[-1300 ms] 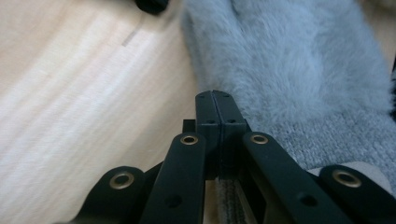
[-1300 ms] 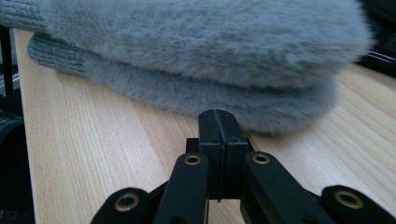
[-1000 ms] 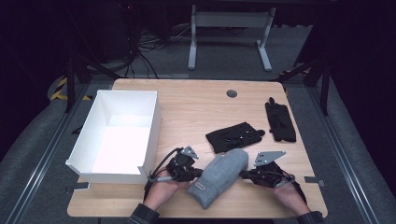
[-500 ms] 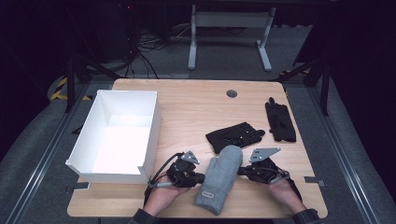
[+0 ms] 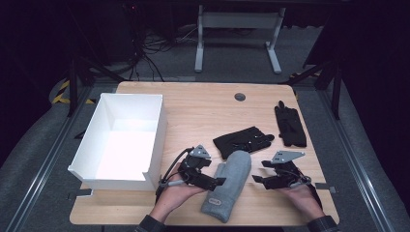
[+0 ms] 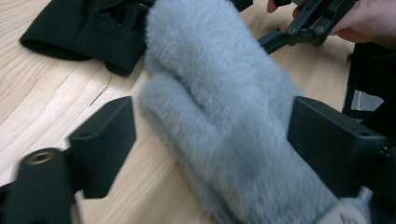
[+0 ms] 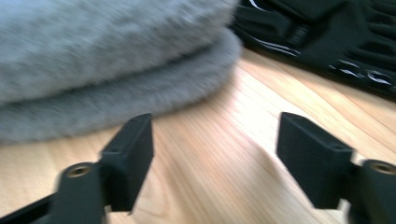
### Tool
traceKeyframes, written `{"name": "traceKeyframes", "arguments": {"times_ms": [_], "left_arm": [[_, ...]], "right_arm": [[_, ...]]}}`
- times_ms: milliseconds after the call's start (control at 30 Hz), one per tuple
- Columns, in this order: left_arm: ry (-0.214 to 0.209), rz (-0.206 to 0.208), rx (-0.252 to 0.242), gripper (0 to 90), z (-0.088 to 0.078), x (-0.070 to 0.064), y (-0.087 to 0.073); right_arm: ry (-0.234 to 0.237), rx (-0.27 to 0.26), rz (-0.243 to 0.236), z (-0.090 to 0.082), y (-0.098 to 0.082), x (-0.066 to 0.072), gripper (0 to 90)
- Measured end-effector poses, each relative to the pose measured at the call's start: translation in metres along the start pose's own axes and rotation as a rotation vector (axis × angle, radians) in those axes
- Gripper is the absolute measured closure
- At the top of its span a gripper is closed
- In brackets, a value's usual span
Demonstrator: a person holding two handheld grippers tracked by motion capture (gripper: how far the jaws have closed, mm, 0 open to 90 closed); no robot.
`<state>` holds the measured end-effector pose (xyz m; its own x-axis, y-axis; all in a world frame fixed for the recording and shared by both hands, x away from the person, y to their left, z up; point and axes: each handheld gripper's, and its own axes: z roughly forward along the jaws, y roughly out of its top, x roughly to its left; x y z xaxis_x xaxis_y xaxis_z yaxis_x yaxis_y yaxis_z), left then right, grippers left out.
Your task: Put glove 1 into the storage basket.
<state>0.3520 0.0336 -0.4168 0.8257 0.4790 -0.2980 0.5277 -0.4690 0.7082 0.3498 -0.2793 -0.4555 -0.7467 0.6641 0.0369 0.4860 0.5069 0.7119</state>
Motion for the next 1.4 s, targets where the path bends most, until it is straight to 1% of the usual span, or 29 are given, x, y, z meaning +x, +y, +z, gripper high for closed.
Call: {"name": "traceKeyframes", "arguments": {"times_ms": [33,67,133,267,300,367,400,433,500,533,600,633,667,800,867,900,967,1000,1033,1067,1167,1200,1267,1333,1400], "left_arm": [[0.001,0.002,0.001,13.2,0.003,0.000,0.001],[0.011,-0.002,0.015,12.5,0.010,-0.002,0.001],[0.026,-0.002,0.031,9.7,0.019,-0.002,0.002],[0.051,0.006,0.060,7.4,0.032,-0.004,0.004],[0.052,0.001,0.058,6.8,0.035,-0.003,0.004],[0.057,0.003,0.071,6.1,0.040,-0.002,0.005],[0.057,0.003,0.071,5.4,0.040,-0.002,0.005],[0.054,0.005,0.082,5.4,0.044,-0.001,0.004],[0.038,0.005,0.105,2.9,0.052,0.001,0.002],[0.038,0.011,0.112,2.9,0.053,0.001,0.002],[0.031,0.021,0.122,2.9,0.058,0.001,0.000],[0.024,0.015,0.124,3.0,0.061,0.000,-0.001],[0.011,0.017,0.128,4.0,0.061,0.000,-0.001],[-0.018,0.024,0.135,12.3,0.061,0.001,-0.002],[-0.025,0.021,0.139,15.6,0.061,0.002,-0.003],[-0.045,0.022,0.137,18.0,0.061,0.002,-0.003],[-0.063,0.020,0.143,24.0,0.061,0.002,-0.003],[-0.084,0.017,0.143,27.8,0.061,0.002,-0.003],[-0.084,0.017,0.143,32.2,0.061,0.002,-0.003],[-0.092,0.013,0.143,32.2,0.061,0.003,-0.004],[-0.123,-0.003,0.161,42.3,0.061,0.004,-0.003],[-0.138,-0.005,0.160,45.8,0.062,0.004,-0.003],[-0.137,-0.007,0.166,51.9,0.061,0.003,-0.002],[-0.129,0.006,0.174,56.9,0.059,0.002,0.000],[-0.123,0.006,0.180,59.6,0.058,0.001,0.001]], "right_arm": [[-0.009,0.000,0.006,-0.001,-0.002,-0.002,22.2],[-0.013,-0.001,0.008,-0.001,-0.003,-0.004,21.4],[-0.026,-0.005,0.014,-0.003,-0.005,-0.008,19.2],[-0.038,-0.003,0.012,-0.002,-0.007,-0.012,18.2],[-0.036,-0.001,0.012,-0.001,-0.007,-0.012,18.2],[-0.041,0.006,0.008,0.000,-0.007,-0.012,18.1],[-0.041,0.014,0.002,0.002,-0.007,-0.011,18.0],[-0.041,0.014,0.002,0.002,-0.007,-0.011,18.0],[-0.054,0.025,-0.017,0.005,-0.007,-0.009,16.3],[-0.056,0.026,-0.027,0.006,-0.007,-0.007,16.2],[-0.054,0.025,-0.032,0.006,-0.008,-0.007,15.2],[-0.054,0.022,-0.036,0.007,-0.008,-0.007,14.7],[-0.050,0.018,-0.038,0.007,-0.008,-0.007,13.9],[-0.045,-0.009,-0.041,0.010,-0.011,-0.005,7.2],[-0.046,-0.007,-0.044,0.010,-0.011,-0.005,7.0],[-0.046,-0.007,-0.044,0.010,-0.011,-0.005,6.9],[-0.046,-0.006,-0.045,0.010,-0.011,-0.005,6.8],[-0.046,-0.006,-0.046,0.010,-0.011,-0.005,6.7],[-0.046,-0.006,-0.046,0.010,-0.011,-0.005,6.7],[-0.046,-0.006,-0.045,0.010,-0.011,-0.005,6.7],[-0.046,-0.006,-0.044,0.010,-0.011,-0.005,6.7],[-0.046,-0.006,-0.044,0.010,-0.011,-0.005,6.7],[-0.046,-0.006,-0.044,0.010,-0.011,-0.005,6.7],[-0.046,-0.006,-0.044,0.010,-0.011,-0.005,6.7],[-0.046,-0.006,-0.044,0.010,-0.011,-0.005,6.7]]}}
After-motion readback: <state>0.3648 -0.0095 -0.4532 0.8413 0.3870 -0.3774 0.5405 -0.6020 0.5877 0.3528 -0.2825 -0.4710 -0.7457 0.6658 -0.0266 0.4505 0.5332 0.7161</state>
